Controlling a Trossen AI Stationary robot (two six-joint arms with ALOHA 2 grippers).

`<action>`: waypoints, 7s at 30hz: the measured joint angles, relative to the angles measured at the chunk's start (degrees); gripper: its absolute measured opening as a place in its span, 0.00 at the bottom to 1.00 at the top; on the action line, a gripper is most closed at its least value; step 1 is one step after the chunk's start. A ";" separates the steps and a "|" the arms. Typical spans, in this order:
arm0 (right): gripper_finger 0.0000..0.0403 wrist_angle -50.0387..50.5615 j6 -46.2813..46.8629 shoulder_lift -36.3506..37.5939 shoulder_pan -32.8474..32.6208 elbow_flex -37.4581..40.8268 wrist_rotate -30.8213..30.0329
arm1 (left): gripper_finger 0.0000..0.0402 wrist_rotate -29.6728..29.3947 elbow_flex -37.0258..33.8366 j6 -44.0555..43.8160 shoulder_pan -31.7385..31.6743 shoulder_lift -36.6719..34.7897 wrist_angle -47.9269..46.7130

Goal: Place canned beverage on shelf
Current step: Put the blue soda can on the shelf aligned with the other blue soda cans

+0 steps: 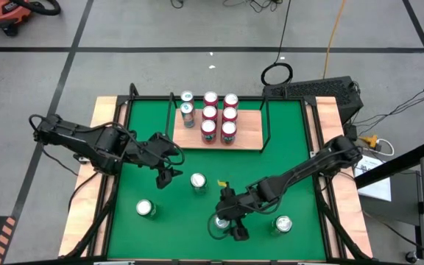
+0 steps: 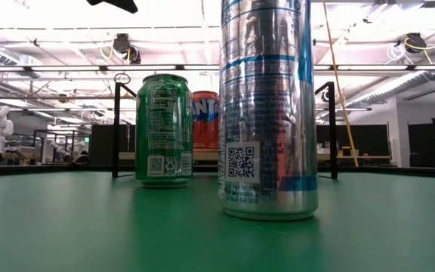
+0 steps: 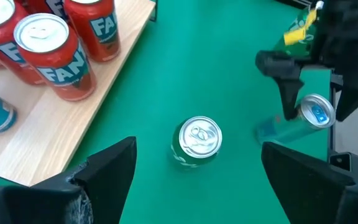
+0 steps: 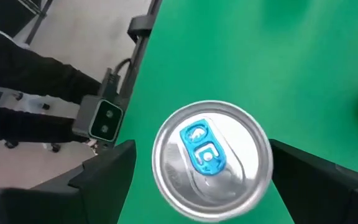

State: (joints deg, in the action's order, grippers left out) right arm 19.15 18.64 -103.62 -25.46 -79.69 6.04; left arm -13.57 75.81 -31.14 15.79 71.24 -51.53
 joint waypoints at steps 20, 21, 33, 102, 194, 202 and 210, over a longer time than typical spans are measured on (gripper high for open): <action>0.59 1.91 -0.31 1.46 4.18 0.04 0.02 | 0.86 -1.94 0.00 -3.04 0.00 0.00 -0.02; 0.60 2.27 0.19 2.31 4.59 0.04 0.04 | 0.86 -1.89 0.00 -3.45 -0.02 0.00 0.00; 0.60 3.04 8.63 14.27 10.77 0.04 -0.18 | 0.86 1.42 0.02 -8.83 1.45 -0.01 7.43; 0.81 -31.19 10.80 23.33 16.27 -0.16 -0.96 | 0.56 14.57 2.78 0.59 -0.19 7.48 44.36; 0.58 -19.44 3.09 26.02 15.96 0.01 -27.93 | 0.89 -17.91 5.83 17.20 -4.92 -0.57 44.75; 0.59 -16.32 1.88 24.06 16.00 -0.01 -30.14 | 0.89 -14.87 5.79 18.58 -8.26 1.11 44.30; 0.59 -15.36 1.62 22.96 16.89 -0.01 -30.48 | 0.89 -3.86 5.81 17.97 -11.13 3.27 43.42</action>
State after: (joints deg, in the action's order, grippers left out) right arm 3.79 20.25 -80.66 -8.56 -79.70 -24.44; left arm -17.43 81.62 -13.16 4.67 74.51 -8.11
